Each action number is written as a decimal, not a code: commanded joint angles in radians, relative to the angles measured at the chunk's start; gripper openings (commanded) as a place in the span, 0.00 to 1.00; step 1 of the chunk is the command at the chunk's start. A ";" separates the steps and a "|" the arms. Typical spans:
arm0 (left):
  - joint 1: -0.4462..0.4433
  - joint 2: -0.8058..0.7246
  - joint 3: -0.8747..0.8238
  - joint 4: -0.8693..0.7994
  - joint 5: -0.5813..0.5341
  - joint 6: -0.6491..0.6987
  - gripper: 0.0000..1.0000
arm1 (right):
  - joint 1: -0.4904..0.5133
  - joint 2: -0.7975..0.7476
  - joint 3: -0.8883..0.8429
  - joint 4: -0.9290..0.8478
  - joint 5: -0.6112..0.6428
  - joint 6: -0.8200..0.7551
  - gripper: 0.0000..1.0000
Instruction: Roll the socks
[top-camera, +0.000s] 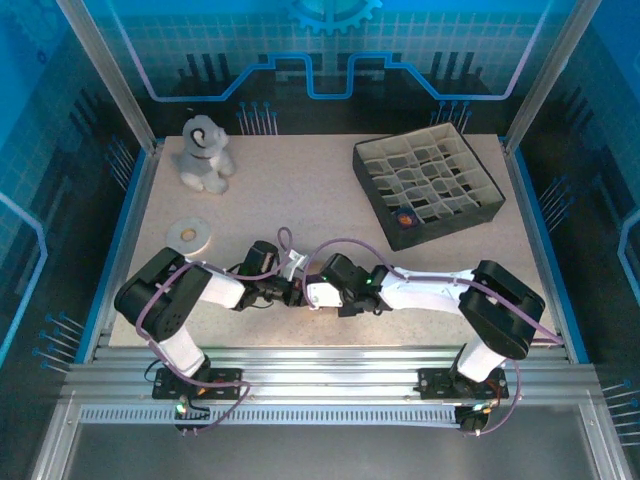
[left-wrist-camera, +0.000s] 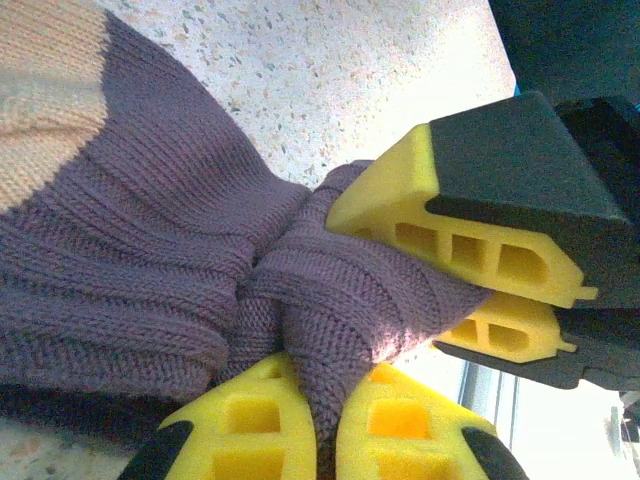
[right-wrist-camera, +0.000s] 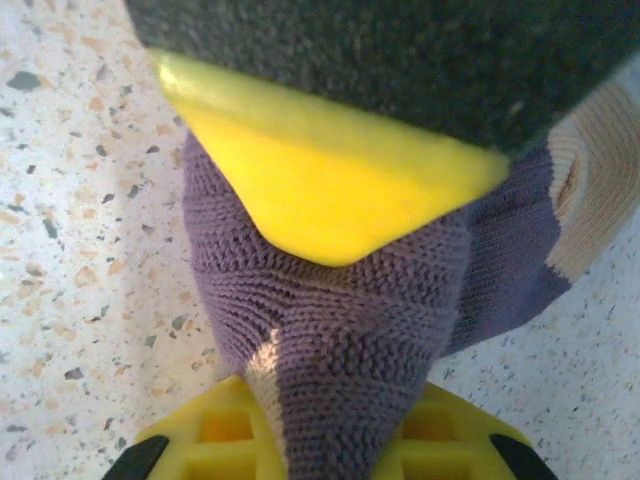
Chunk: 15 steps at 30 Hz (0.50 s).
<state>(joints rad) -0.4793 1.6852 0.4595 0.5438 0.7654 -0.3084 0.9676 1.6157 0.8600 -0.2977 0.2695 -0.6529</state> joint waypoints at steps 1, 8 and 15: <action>0.008 -0.017 0.000 -0.138 -0.042 0.012 0.04 | 0.002 0.000 0.042 -0.144 -0.045 0.001 0.02; 0.032 -0.109 0.023 -0.236 -0.062 0.044 0.28 | -0.026 0.047 0.143 -0.345 -0.166 0.079 0.00; 0.100 -0.203 0.033 -0.329 -0.046 0.058 0.34 | -0.075 0.092 0.217 -0.464 -0.323 0.116 0.00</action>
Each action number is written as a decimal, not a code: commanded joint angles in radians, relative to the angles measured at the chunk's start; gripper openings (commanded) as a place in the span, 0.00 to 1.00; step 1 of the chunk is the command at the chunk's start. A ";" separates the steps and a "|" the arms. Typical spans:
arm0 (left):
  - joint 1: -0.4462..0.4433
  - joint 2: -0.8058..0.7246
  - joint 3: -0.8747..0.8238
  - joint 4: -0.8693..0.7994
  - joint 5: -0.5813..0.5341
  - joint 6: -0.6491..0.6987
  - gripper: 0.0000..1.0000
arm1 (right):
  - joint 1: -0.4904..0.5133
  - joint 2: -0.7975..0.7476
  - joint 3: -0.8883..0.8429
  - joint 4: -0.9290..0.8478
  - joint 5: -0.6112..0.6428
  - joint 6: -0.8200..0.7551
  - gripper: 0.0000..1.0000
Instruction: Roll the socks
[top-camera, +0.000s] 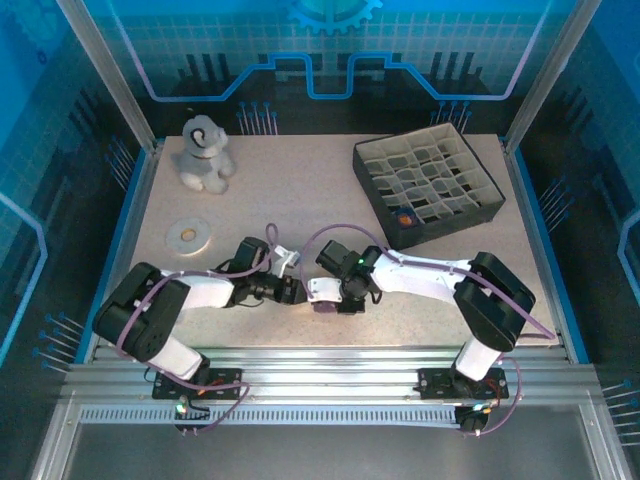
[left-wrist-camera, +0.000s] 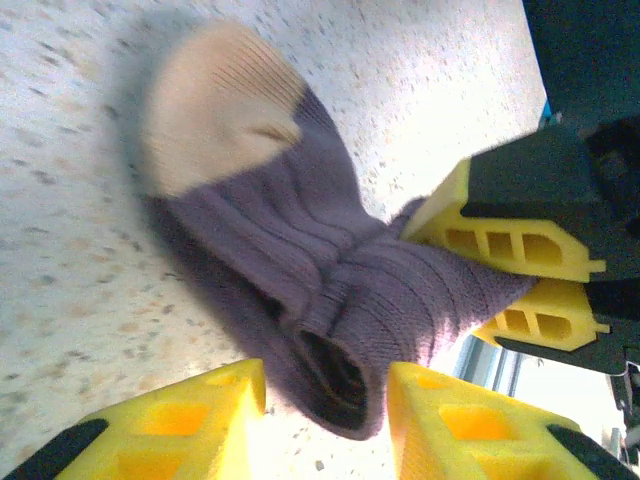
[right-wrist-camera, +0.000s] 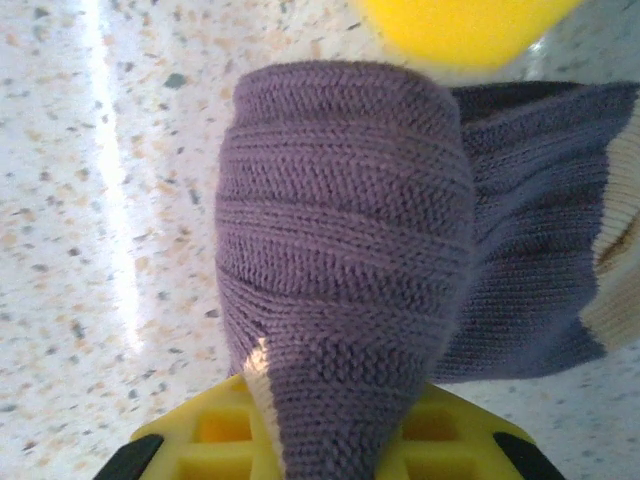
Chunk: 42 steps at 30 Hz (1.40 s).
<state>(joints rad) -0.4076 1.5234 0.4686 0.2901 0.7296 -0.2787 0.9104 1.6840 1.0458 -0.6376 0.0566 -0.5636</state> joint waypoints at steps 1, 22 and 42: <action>0.036 -0.049 0.022 -0.082 -0.009 0.028 0.34 | -0.024 0.031 0.040 -0.137 -0.128 0.027 0.00; 0.018 -0.059 0.044 -0.052 -0.100 0.062 0.17 | -0.124 0.229 0.165 -0.283 -0.354 0.028 0.00; -0.244 -0.724 -0.228 -0.009 -0.382 0.525 0.28 | -0.189 0.335 0.244 -0.366 -0.408 0.044 0.00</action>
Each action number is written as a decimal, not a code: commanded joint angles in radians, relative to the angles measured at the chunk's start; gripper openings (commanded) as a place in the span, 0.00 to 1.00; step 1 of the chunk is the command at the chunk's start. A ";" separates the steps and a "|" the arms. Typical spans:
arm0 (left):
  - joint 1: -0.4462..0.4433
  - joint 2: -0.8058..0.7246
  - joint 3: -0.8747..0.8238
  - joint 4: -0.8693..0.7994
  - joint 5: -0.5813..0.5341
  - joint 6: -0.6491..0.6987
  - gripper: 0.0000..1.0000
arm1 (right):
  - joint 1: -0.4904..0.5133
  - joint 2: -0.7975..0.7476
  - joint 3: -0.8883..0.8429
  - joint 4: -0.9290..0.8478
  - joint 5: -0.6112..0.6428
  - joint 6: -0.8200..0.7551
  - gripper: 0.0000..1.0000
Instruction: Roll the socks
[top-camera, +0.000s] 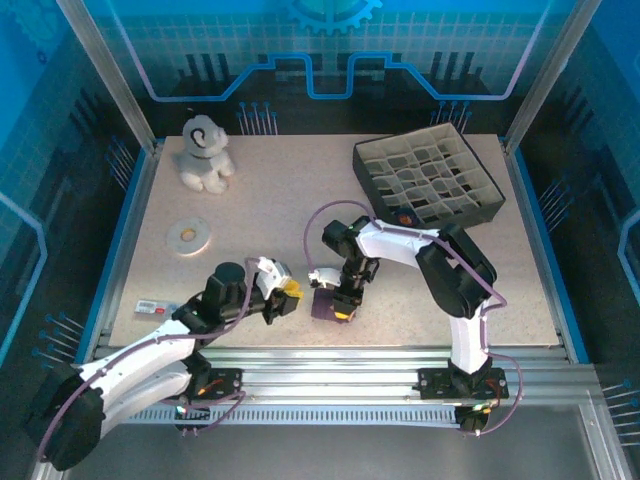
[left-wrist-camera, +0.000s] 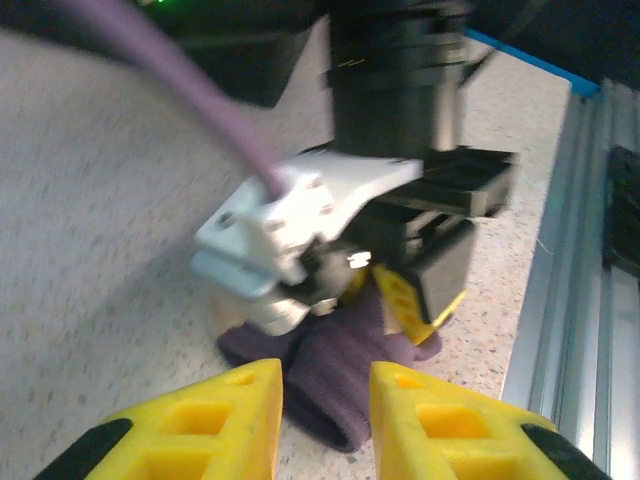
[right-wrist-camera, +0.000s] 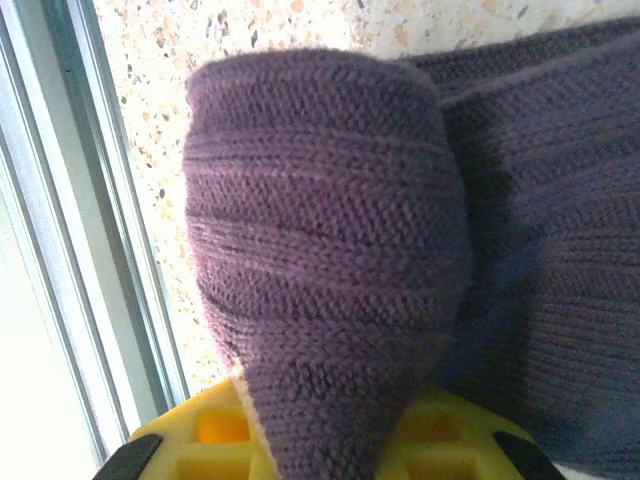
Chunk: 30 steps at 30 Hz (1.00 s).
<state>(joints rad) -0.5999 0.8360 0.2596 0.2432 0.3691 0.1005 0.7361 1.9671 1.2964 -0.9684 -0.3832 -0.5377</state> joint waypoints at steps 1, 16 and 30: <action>-0.078 -0.043 -0.017 0.032 -0.032 0.181 0.31 | -0.017 0.054 -0.006 -0.037 0.028 0.018 0.00; -0.287 0.297 0.141 -0.012 -0.238 0.571 0.56 | -0.043 0.070 0.004 -0.066 -0.015 0.002 0.00; -0.288 0.540 0.218 0.078 -0.238 0.630 0.61 | -0.059 0.082 0.022 -0.096 -0.051 -0.008 0.00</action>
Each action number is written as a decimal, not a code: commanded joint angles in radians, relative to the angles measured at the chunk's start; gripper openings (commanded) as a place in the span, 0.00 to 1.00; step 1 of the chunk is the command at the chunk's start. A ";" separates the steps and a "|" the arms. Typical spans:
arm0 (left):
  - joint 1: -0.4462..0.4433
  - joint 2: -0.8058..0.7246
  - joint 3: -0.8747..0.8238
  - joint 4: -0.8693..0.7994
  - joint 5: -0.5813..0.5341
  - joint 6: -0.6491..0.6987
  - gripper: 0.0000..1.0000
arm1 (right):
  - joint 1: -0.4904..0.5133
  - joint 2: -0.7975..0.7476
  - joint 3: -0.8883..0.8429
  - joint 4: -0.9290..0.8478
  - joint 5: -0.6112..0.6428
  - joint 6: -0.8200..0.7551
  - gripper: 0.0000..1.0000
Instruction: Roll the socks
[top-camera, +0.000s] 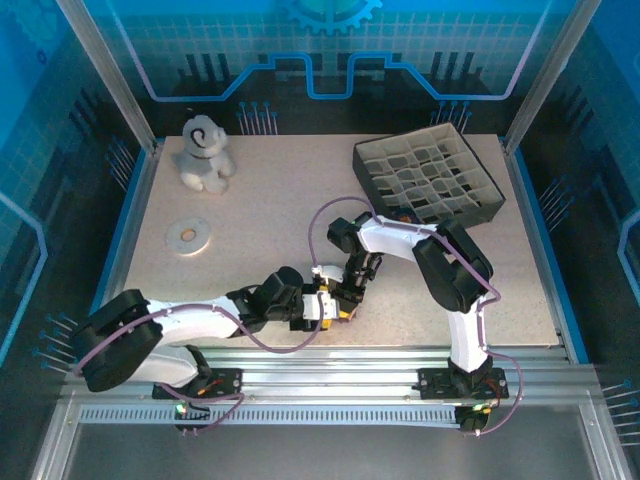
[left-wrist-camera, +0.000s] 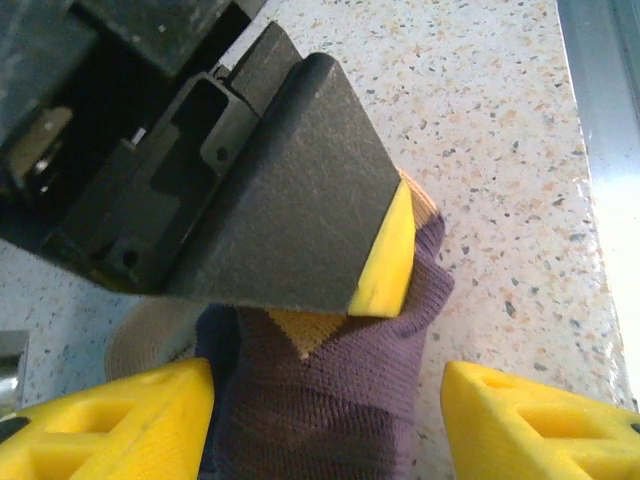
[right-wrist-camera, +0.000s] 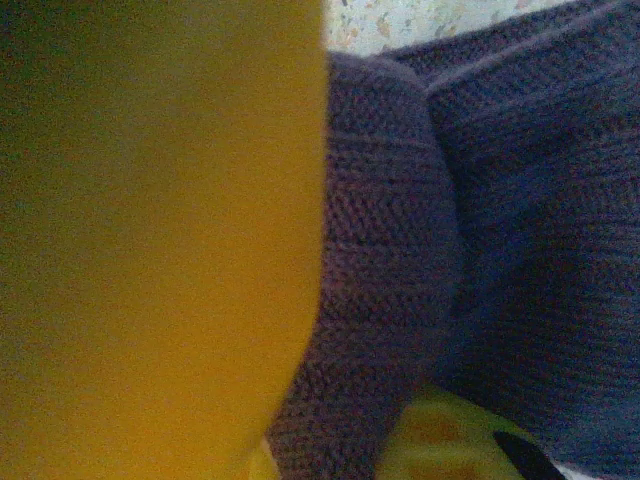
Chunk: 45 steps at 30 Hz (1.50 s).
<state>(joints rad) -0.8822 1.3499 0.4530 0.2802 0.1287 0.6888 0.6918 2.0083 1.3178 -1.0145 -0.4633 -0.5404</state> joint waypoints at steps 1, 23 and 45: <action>-0.006 0.037 0.028 0.045 0.001 0.052 0.61 | -0.016 0.041 0.001 -0.052 0.024 -0.006 0.00; -0.032 0.197 0.125 -0.047 -0.018 0.183 0.26 | -0.063 0.030 -0.006 -0.073 -0.016 -0.003 0.01; -0.040 0.258 0.192 -0.168 0.035 0.112 0.00 | -0.168 -0.201 0.026 0.090 0.142 0.269 0.44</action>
<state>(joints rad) -0.9127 1.5761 0.6540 0.2100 0.1131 0.8448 0.5121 1.8069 1.3308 -1.0004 -0.4057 -0.3706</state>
